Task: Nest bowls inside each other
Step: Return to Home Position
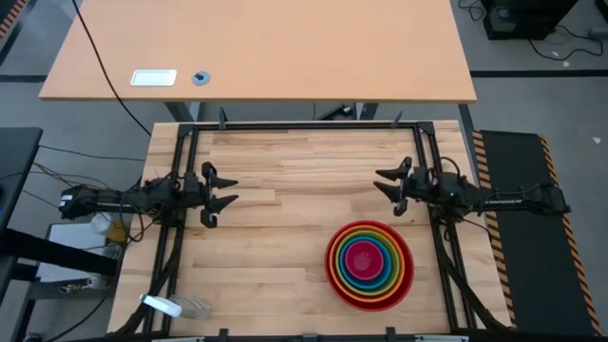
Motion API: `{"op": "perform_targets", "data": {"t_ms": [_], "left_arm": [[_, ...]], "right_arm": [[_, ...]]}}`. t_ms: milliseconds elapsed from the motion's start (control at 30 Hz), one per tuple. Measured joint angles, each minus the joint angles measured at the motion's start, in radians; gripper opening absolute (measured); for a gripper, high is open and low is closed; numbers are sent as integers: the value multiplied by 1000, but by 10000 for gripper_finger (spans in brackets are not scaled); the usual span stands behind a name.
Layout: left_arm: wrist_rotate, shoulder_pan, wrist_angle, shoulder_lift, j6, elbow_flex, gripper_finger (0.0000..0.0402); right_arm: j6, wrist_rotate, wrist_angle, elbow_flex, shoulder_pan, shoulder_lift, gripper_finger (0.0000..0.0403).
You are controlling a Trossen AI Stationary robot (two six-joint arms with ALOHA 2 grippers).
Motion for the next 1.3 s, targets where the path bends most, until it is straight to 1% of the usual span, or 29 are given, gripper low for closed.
{"op": "perform_targets", "data": {"t_ms": [100, 167, 233, 367, 567, 700, 867, 1300], "left_arm": [[0, 0, 0, 0, 0, 0, 205], [0, 0, 0, 0, 0, 0, 205], [0, 0, 0, 0, 0, 0, 205], [0, 0, 0, 0, 0, 0, 205], [0, 0, 0, 0, 0, 0, 205], [0, 0, 0, 0, 0, 0, 205], [0, 0, 0, 0, 0, 0, 205], [0, 0, 1, 0, 0, 0, 205]], "right_arm": [[-43, -57, 37, 0, 0, 0, 194], [-47, -60, 30, 0, 2, 0, 194], [-46, -41, -1, 0, 17, -24, 194], [-59, -28, -97, 0, 51, -106, 194], [-61, -28, -244, 0, 61, -252, 194], [-46, -28, -285, 0, 54, -336, 194], [-39, -28, -314, 0, 38, -337, 194], [-35, -29, -301, 0, 38, -333, 194]]}}
